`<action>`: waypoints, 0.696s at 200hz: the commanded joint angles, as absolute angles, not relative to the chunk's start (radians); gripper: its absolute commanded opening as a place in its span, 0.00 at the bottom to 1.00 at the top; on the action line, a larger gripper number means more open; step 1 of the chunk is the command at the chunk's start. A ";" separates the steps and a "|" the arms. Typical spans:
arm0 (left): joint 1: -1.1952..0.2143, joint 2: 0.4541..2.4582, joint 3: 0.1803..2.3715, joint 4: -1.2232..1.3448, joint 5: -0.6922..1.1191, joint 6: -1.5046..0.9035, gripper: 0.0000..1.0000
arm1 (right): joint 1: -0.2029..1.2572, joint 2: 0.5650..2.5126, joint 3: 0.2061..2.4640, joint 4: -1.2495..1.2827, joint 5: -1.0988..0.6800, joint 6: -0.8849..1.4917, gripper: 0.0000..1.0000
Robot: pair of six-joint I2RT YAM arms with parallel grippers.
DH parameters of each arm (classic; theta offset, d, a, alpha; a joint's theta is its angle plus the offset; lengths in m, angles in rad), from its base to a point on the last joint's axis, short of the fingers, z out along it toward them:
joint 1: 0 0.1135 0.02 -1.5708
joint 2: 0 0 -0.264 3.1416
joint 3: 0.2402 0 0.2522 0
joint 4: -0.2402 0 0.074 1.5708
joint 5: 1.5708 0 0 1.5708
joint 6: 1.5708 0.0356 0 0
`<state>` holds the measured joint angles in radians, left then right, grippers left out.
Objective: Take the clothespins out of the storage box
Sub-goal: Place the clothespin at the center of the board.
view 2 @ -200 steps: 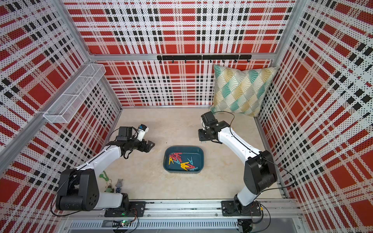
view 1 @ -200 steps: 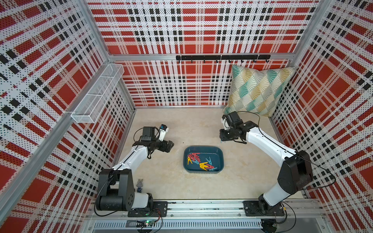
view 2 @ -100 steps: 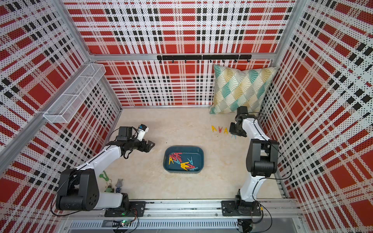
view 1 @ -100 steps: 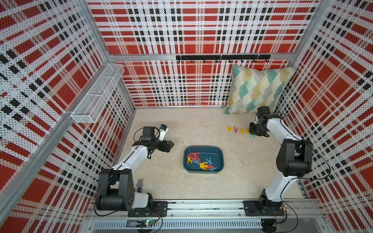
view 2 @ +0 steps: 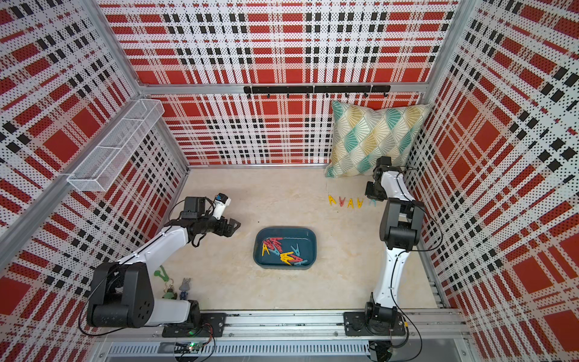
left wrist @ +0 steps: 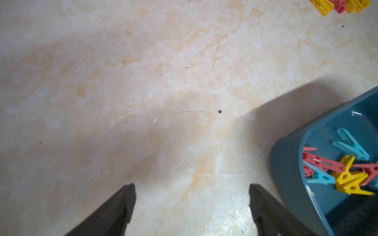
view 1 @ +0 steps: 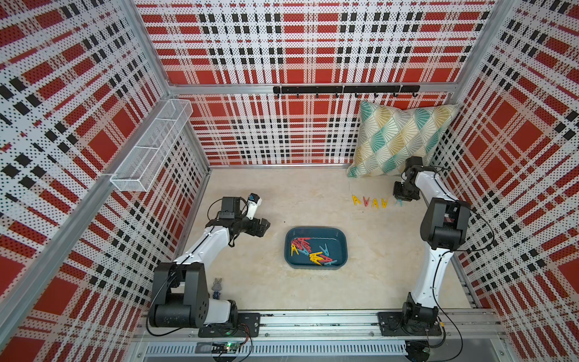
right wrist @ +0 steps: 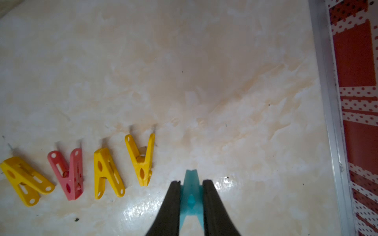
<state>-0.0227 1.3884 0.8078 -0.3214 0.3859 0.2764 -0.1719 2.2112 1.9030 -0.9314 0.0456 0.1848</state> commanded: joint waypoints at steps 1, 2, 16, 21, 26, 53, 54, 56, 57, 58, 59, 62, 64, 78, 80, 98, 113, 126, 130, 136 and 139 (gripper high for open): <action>-0.020 1.390 0.807 -0.307 0.397 0.275 0.92 | -0.176 2.267 1.943 -0.971 0.053 0.163 0.17; -0.020 1.391 0.806 -0.308 0.397 0.275 0.92 | -0.176 2.269 1.944 -0.970 0.052 0.163 0.17; -0.020 1.389 0.807 -0.307 0.396 0.273 0.92 | -0.176 2.292 1.958 -0.970 0.052 0.161 0.18; -0.020 1.389 0.807 -0.307 0.396 0.275 0.92 | -0.176 2.299 1.961 -0.966 0.049 0.160 0.18; -0.020 1.390 0.807 -0.308 0.396 0.274 0.92 | -0.176 2.305 1.962 -0.963 0.044 0.158 0.18; -0.020 1.390 0.806 -0.307 0.396 0.275 0.92 | -0.175 2.338 1.989 -0.953 0.035 0.153 0.19; -0.020 1.390 0.806 -0.307 0.396 0.275 0.92 | -0.176 2.340 1.990 -0.953 0.036 0.152 0.19; -0.020 1.390 0.807 -0.307 0.396 0.274 0.92 | -0.175 2.342 1.993 -0.955 0.037 0.152 0.19; -0.021 1.391 0.807 -0.307 0.396 0.274 0.92 | -0.176 2.343 1.993 -0.954 0.037 0.152 0.19; -0.021 1.391 0.807 -0.307 0.396 0.274 0.92 | -0.176 2.345 1.995 -0.955 0.038 0.152 0.19; -0.021 1.391 0.806 -0.308 0.396 0.274 0.92 | -0.176 2.346 1.996 -0.955 0.039 0.152 0.19; -0.021 1.391 0.807 -0.307 0.396 0.274 0.92 | -0.176 2.350 2.001 -0.955 0.041 0.151 0.20; -0.022 1.392 0.807 -0.307 0.396 0.273 0.92 | -0.176 2.352 2.003 -0.955 0.043 0.150 0.20; -0.023 1.391 0.808 -0.309 0.396 0.273 0.92 | -0.176 2.370 2.022 -0.959 0.053 0.149 0.20; -0.023 1.391 0.808 -0.308 0.396 0.273 0.92 | -0.176 2.372 2.025 -0.961 0.054 0.149 0.21; -0.021 1.389 0.807 -0.310 0.394 0.273 0.92 | -0.176 2.392 2.042 -0.963 0.068 0.149 0.24; -0.020 1.387 0.807 -0.308 0.395 0.273 0.92 | -0.175 2.401 2.045 -0.964 0.071 0.149 0.25; -0.020 1.388 0.806 -0.309 0.396 0.273 0.92 | -0.176 2.404 2.044 -0.966 0.071 0.150 0.27; -0.020 1.388 0.807 -0.309 0.396 0.273 0.92 | -0.176 2.403 2.043 -0.965 0.072 0.151 0.28; -0.020 1.389 0.806 -0.309 0.396 0.273 0.92 | -0.176 2.400 2.042 -0.967 0.073 0.152 0.30; -0.020 1.388 0.806 -0.308 0.396 0.273 0.92 | -0.176 2.398 2.042 -0.967 0.074 0.153 0.31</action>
